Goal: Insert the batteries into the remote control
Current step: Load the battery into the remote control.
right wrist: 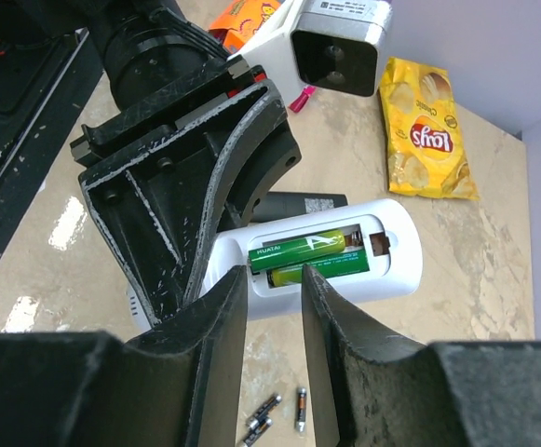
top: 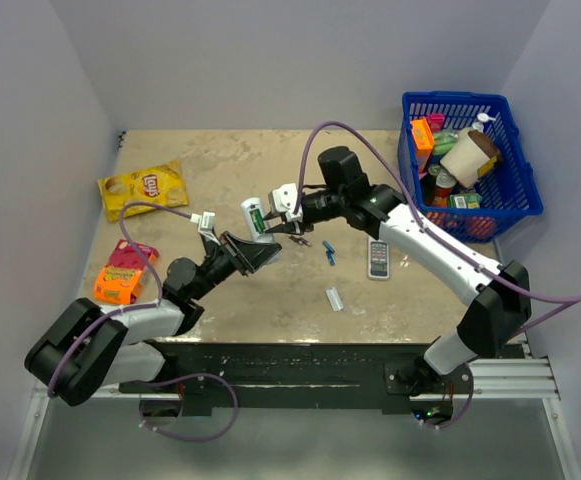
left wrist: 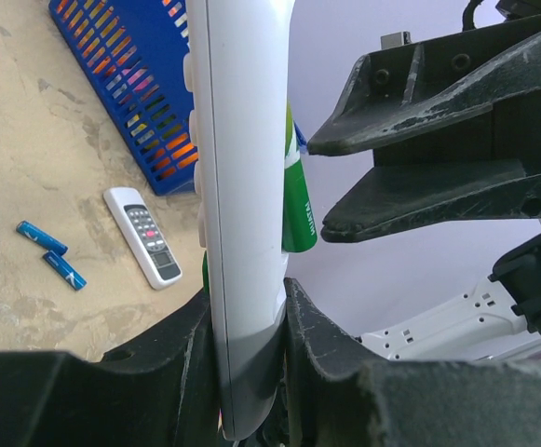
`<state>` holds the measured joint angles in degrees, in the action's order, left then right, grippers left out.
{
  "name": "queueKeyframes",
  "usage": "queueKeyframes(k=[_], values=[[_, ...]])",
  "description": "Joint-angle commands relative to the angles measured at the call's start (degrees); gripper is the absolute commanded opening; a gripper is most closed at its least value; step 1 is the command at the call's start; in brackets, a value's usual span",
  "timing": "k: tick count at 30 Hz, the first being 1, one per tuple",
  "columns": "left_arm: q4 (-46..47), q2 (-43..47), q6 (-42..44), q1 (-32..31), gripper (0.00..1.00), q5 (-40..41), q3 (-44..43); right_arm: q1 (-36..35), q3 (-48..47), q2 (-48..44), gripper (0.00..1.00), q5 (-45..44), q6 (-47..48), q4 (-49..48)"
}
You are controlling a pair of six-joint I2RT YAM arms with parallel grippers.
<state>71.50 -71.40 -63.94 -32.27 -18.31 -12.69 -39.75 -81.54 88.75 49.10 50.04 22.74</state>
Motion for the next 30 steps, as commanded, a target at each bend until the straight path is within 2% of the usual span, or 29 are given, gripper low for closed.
queueKeyframes(k=[1, 13, 30], values=[[5.66, -0.15, 0.22, 0.28, 0.00, -0.50, -1.37, -0.07, 0.59, -1.39, 0.31, 1.70, 0.59, -0.94], [5.40, -0.50, 0.05, 0.19, 0.00, -0.77, -1.90, -0.07, 0.85, -0.07, 0.17, 3.10, -0.47, -2.79], [4.96, -1.11, 0.49, 0.19, 0.00, -1.29, -2.96, -0.33, 0.85, 1.69, 0.12, 3.72, -0.82, -2.88]])
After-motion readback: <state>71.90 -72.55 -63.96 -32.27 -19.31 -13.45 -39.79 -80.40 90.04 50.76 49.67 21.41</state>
